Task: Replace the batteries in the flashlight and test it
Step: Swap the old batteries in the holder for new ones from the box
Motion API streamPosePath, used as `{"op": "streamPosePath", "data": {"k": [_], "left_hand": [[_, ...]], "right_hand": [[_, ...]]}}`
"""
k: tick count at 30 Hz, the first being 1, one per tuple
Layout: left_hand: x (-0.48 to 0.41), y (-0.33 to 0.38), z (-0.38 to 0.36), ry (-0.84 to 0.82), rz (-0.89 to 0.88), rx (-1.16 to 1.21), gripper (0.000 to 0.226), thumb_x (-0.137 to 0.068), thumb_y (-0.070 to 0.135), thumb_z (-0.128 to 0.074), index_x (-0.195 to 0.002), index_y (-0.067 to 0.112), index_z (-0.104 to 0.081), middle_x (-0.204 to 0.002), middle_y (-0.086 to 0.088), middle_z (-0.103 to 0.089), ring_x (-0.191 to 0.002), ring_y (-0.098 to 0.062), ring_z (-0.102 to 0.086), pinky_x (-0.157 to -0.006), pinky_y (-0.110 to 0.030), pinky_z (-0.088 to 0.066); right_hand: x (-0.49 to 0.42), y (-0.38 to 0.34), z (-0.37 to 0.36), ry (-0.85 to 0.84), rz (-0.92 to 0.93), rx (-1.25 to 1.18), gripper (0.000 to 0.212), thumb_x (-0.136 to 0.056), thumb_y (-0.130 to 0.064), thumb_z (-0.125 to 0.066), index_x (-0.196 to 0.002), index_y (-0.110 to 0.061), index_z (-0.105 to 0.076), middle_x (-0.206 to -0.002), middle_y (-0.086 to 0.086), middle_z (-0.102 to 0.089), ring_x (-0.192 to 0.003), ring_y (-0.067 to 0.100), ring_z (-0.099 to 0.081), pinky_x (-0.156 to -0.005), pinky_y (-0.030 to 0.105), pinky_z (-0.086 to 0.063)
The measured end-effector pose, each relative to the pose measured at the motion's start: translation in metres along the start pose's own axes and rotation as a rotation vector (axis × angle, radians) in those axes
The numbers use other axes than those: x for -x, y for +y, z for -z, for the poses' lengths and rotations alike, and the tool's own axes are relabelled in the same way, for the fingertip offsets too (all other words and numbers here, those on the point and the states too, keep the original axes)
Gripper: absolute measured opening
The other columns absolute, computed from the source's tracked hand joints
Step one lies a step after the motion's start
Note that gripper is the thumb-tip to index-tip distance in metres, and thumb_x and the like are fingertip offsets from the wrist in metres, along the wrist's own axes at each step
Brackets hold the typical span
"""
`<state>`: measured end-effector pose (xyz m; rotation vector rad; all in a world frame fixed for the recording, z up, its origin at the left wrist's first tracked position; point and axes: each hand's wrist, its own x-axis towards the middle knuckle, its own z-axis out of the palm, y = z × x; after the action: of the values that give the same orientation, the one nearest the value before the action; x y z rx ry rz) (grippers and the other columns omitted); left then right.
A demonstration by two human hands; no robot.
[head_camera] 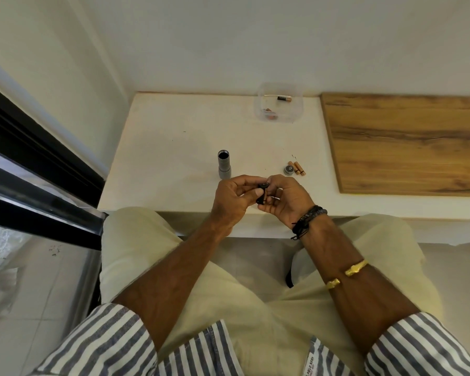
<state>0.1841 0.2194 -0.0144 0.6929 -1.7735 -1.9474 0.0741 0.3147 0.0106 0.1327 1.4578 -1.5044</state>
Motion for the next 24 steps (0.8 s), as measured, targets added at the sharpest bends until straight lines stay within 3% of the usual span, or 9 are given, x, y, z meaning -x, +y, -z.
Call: {"op": "streamPosePath", "data": {"k": [15, 24], "left_hand": [[0.0011, -0.0017, -0.0059, -0.007, -0.011, -0.015, 0.025, -0.091, -0.006, -0.064, -0.113, 0.005, -0.071, -0.101, -0.003, -0.076, -0.092, -0.018, -0.075, -0.079, -0.026, -0.059], [0.0004, -0.0022, 0.0005, 0.012, 0.043, 0.061, 0.023, -0.091, -0.003, -0.065, -0.109, 0.010, -0.073, -0.098, -0.002, -0.078, -0.091, -0.023, -0.076, -0.077, -0.033, -0.062]], "right_hand": [[0.0003, 0.0016, -0.0041, 0.043, 0.056, 0.013, 0.019, -0.074, 0.002, -0.041, -0.067, -0.014, -0.049, -0.076, 0.007, -0.043, -0.067, 0.021, -0.041, -0.058, 0.032, -0.048], [0.0002, 0.0040, -0.0030, 0.006, 0.028, 0.014, 0.013, -0.082, -0.007, -0.053, -0.072, -0.014, -0.055, -0.070, 0.003, -0.047, -0.065, 0.017, -0.046, -0.058, 0.030, -0.054]]}}
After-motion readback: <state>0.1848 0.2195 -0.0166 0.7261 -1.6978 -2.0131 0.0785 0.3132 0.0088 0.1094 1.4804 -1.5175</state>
